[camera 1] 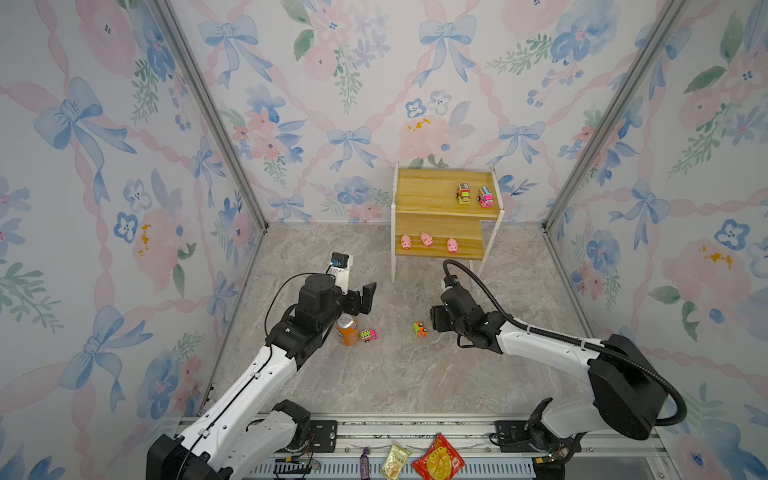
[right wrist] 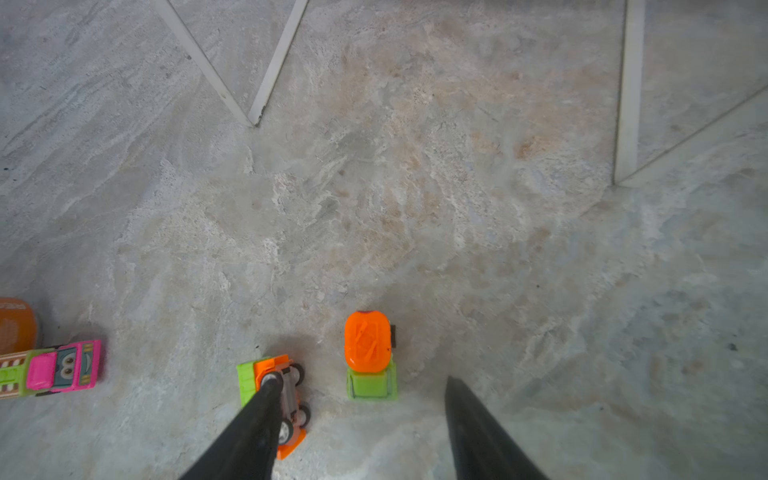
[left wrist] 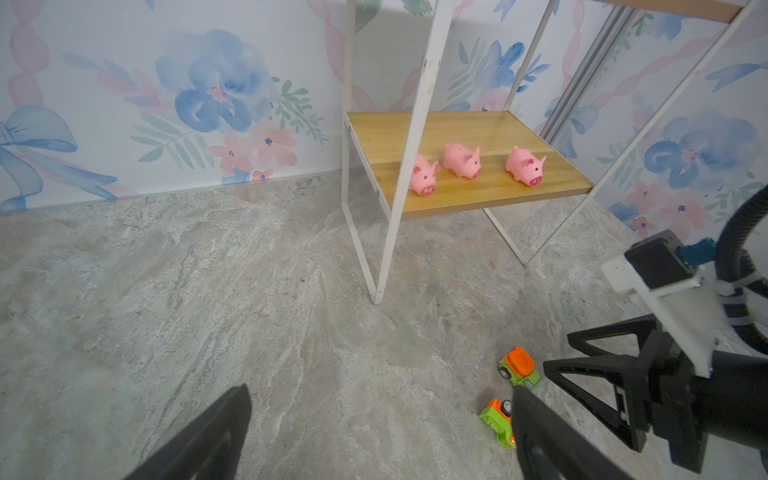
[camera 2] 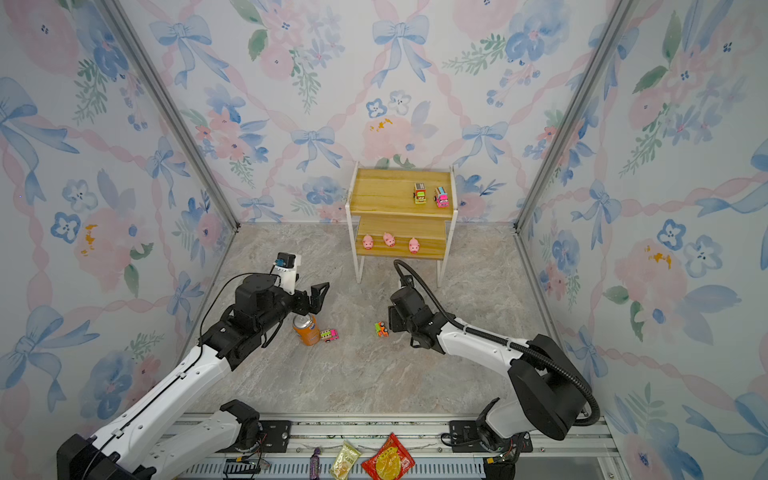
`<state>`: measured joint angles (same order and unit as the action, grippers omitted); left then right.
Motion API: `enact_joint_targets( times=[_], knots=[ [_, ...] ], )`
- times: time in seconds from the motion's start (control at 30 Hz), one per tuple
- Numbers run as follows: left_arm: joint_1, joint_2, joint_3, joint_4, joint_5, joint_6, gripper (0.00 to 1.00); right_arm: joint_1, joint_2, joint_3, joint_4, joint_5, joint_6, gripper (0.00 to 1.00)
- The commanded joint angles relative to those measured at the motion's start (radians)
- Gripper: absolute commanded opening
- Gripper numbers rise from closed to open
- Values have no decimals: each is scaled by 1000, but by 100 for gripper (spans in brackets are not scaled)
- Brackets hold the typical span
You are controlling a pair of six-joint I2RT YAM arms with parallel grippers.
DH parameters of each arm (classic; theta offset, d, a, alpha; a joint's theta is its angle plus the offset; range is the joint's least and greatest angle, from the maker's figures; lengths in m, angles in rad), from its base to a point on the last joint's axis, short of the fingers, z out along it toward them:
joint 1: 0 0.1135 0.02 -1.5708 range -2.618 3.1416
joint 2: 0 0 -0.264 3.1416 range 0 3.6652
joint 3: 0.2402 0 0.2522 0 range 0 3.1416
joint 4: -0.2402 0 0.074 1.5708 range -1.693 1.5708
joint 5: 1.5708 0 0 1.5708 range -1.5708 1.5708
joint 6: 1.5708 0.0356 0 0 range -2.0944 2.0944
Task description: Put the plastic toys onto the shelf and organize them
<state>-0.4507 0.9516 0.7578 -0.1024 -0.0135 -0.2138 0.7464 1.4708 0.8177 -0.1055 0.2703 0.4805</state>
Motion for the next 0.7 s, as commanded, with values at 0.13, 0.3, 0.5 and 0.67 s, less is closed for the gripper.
enact_joint_targets(
  times=[0.13, 0.3, 0.5, 0.67],
  knots=[
    [6, -2, 13, -5, 15, -9, 98, -8, 94, 53, -62, -33, 13, 62],
    [6, -1, 12, -5, 17, -9, 98, -6, 147, 71, -65, -14, 4, 60],
    [5, -3, 12, -4, 15, -8, 98, -6, 206, 80, -41, -5, -2, 54],
    [5, -1, 14, -3, 15, -8, 98, -2, 244, 96, -30, 15, -13, 48]
  ],
)
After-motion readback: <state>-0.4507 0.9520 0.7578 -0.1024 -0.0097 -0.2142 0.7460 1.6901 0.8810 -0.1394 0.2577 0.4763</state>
